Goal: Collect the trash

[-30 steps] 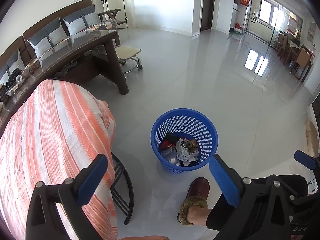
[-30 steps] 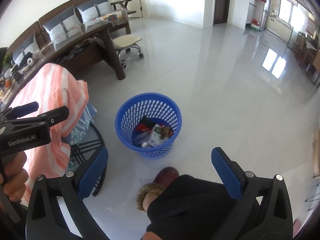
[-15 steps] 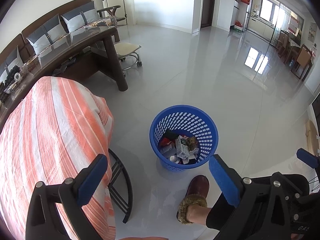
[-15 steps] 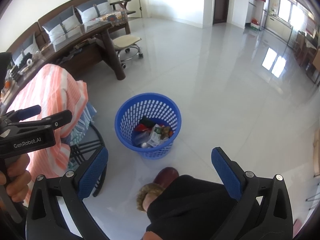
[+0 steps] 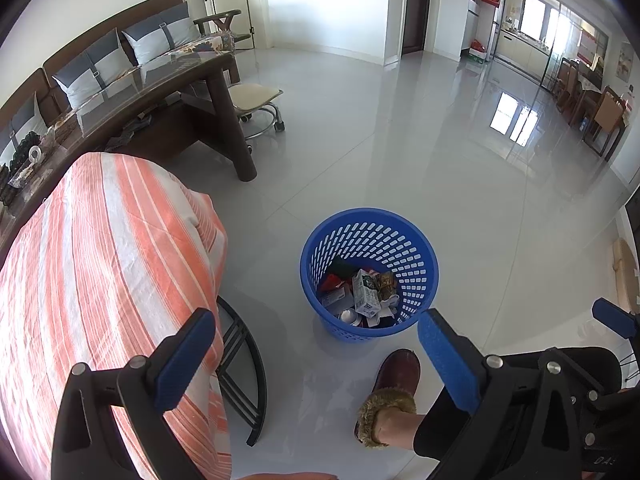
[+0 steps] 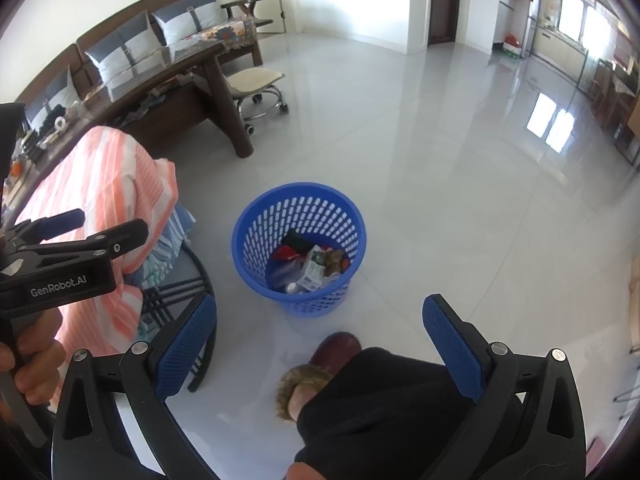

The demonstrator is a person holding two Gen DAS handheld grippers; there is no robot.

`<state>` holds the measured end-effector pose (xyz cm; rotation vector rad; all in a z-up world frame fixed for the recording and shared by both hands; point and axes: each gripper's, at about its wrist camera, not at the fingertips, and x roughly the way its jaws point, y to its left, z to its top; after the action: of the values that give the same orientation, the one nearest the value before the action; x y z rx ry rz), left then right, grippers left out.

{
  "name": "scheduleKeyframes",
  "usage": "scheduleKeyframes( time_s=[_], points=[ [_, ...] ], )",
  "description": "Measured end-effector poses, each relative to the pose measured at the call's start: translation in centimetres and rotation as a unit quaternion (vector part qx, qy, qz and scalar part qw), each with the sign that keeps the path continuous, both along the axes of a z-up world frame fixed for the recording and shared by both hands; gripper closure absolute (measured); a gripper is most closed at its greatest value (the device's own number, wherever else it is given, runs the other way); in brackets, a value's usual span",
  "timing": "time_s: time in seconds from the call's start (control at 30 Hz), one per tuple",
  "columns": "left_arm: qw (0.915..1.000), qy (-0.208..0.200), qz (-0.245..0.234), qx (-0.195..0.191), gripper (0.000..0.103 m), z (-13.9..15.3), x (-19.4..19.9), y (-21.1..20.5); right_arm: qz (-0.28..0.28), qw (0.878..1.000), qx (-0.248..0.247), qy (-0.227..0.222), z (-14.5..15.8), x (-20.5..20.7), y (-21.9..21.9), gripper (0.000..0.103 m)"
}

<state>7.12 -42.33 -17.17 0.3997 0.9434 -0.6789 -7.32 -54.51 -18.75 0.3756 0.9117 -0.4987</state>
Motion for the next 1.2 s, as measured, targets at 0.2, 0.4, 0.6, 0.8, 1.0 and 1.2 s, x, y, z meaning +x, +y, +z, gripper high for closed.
scheduleKeyframes(
  time_s=[0.2, 0.4, 0.6, 0.8, 1.0, 1.2],
  points=[
    [1.0, 0.001, 0.0, 0.0, 0.0, 0.0, 0.1, -0.03, 0.0, 1.0, 0.0, 0.0, -0.02, 0.02, 0.01, 0.0],
    [1.0, 0.003, -0.003, 0.0, 0.0, -0.09, 0.16, -0.14, -0.001, 1.0, 0.003, 0.0, -0.12, 0.04, -0.02, 0.0],
    [1.0, 0.004, -0.004, 0.0, 0.0, -0.21, 0.06, -0.36, -0.002, 1.0, 0.004, 0.0, -0.26, 0.04, -0.09, 0.0],
    [1.0, 0.004, -0.005, 0.001, 0.0, -0.22, 0.05, -0.39, -0.004, 1.0, 0.008, 0.001, -0.49, -0.15, -0.22, 0.0],
    [0.9999, 0.006, -0.01, 0.004, 0.0, -0.56, -0.08, -0.69, -0.006, 1.0, 0.009, 0.004, -0.69, -0.29, -0.28, 0.0],
    [1.0, 0.006, 0.001, -0.001, 0.001, -0.56, -0.15, -0.02, -0.007, 1.0, 0.01, 0.007, -0.8, -0.1, -0.15, 0.0]
  ],
)
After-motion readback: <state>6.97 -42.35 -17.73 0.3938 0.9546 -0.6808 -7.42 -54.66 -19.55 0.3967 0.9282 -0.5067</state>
